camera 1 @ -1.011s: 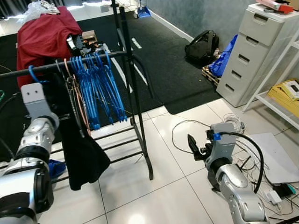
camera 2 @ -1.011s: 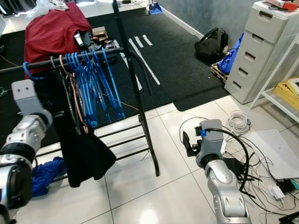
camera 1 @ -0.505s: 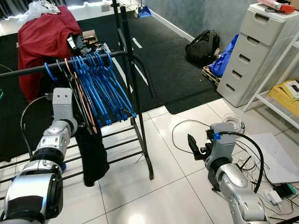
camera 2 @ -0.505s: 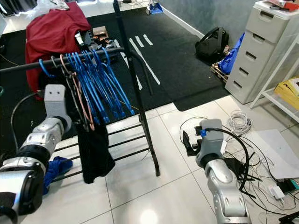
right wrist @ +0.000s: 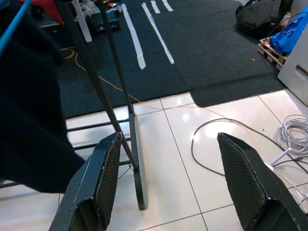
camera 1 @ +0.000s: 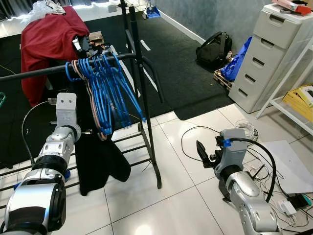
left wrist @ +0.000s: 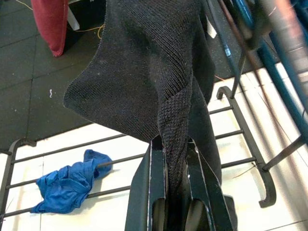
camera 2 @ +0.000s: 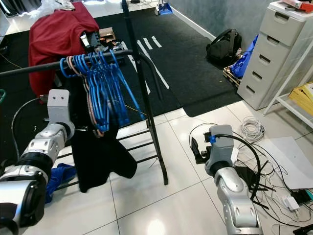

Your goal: Hang hanger

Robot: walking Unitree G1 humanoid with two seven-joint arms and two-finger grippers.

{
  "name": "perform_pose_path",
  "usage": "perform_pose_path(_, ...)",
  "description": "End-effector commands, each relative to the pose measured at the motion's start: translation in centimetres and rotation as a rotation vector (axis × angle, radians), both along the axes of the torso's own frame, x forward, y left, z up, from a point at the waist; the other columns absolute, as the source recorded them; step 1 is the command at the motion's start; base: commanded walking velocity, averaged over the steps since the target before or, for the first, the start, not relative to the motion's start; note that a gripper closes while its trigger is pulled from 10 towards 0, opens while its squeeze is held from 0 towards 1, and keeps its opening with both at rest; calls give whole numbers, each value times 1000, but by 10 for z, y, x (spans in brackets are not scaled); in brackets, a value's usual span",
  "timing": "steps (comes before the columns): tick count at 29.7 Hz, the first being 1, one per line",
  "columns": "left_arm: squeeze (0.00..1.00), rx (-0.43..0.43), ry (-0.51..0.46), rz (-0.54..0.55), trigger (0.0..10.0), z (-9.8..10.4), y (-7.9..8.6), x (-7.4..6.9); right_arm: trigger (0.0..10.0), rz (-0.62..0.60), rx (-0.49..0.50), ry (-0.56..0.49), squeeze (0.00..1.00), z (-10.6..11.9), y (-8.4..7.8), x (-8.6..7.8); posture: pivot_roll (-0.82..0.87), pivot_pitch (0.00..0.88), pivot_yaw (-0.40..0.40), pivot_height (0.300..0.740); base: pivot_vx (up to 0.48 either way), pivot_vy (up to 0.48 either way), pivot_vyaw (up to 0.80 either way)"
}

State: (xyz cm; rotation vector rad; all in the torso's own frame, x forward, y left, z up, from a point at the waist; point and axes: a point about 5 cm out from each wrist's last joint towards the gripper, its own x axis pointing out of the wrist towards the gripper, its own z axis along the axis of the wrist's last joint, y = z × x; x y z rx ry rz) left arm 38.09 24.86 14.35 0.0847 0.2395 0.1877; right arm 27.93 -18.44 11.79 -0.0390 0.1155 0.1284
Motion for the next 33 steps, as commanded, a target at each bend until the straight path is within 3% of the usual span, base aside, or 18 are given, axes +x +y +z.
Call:
perform_pose_path(1,0,26,54,19,0,-11,8,-7,10000,-2,-1,13,0,-3,0,0,-167,125,80,740,0,0,0)
perform_pose_path(6,0,42,-32,91,0,6,22,-6,10000,-2,-2,14,0,-3,0,0,-167,123,81,740,0,0,0)
perform_pose_path(8,0,-33,-214,167,0,29,32,-8,10000,-2,-3,13,0,-3,0,0,-167,123,81,740,0,0,0)
perform_pose_path(9,0,-33,-214,167,0,29,32,-8,10000,-2,-3,13,0,-3,0,0,-167,123,81,740,0,0,0)
perform_pose_path(11,0,-66,-308,241,0,37,42,-16,10000,-3,-2,12,0,-3,0,-1,-161,126,85,740,0,0,0)
perform_pose_path(18,0,-188,-340,368,0,15,61,-44,10000,-1,4,12,0,-3,1,-1,-152,134,81,740,0,0,0)
perform_pose_path(21,0,-170,-353,356,0,12,61,-51,10000,2,6,13,0,-3,1,-1,-148,136,82,740,0,0,0)
perform_pose_path(22,0,-122,-337,358,0,4,62,-63,10000,3,9,14,0,-3,1,-1,-142,139,84,740,0,0,0)
perform_pose_path(27,0,-105,-305,366,0,-6,63,-75,10000,3,12,15,0,-3,1,-1,-137,141,85,740,0,0,0)
perform_pose_path(29,0,-89,-291,344,353,-11,60,-82,10000,3,14,15,0,-3,1,-1,-137,144,85,740,0,0,0)
perform_pose_path(30,0,-44,-290,283,4039,-14,51,-90,10000,4,15,15,0,-3,1,-1,-137,144,86,740,0,0,0)
perform_pose_path(32,0,-44,-290,283,4039,-14,51,-90,10000,4,15,15,0,-3,1,-1,-137,144,86,740,0,0,0)
perform_pose_path(33,0,-17,-295,233,3647,-16,40,-99,10000,4,16,15,0,-3,1,0,-127,145,85,740,0,0,0)
